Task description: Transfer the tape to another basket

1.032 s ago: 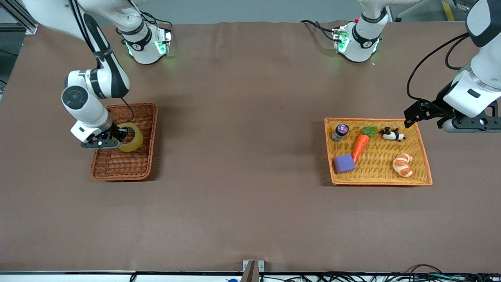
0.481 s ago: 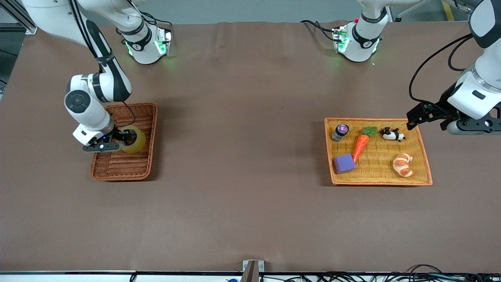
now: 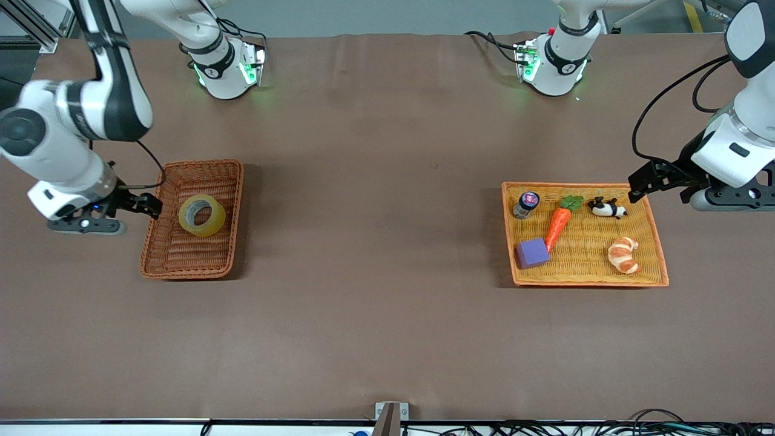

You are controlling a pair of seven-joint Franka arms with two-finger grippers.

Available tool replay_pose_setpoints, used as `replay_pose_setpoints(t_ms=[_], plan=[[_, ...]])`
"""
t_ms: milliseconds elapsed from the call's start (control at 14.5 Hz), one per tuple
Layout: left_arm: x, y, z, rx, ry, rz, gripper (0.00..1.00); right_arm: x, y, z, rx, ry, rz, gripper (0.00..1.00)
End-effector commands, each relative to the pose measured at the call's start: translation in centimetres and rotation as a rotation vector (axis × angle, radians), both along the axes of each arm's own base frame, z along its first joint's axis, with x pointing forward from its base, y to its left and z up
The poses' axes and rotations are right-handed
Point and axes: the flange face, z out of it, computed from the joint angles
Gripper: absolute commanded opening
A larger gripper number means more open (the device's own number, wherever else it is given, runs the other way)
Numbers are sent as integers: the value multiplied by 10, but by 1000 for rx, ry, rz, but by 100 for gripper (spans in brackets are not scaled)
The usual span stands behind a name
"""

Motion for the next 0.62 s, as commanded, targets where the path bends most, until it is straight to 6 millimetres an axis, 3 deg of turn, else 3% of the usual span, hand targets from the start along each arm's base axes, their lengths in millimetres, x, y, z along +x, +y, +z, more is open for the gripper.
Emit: replay_pose_setpoints(t_ms=[0,138,275,550], plan=[[3,1,6,19,-3,-9,100,17,19,81,60,40,-23,100],[3,0,7,18,-6,-10,100,17,21,139,75,37,-28,100],[3,0,7,18,-6,-10,100,10,19,186,77,45,-26,100],[2,0,8,18,-6,-6,100,-14,11,225,111,38,-36,100]])
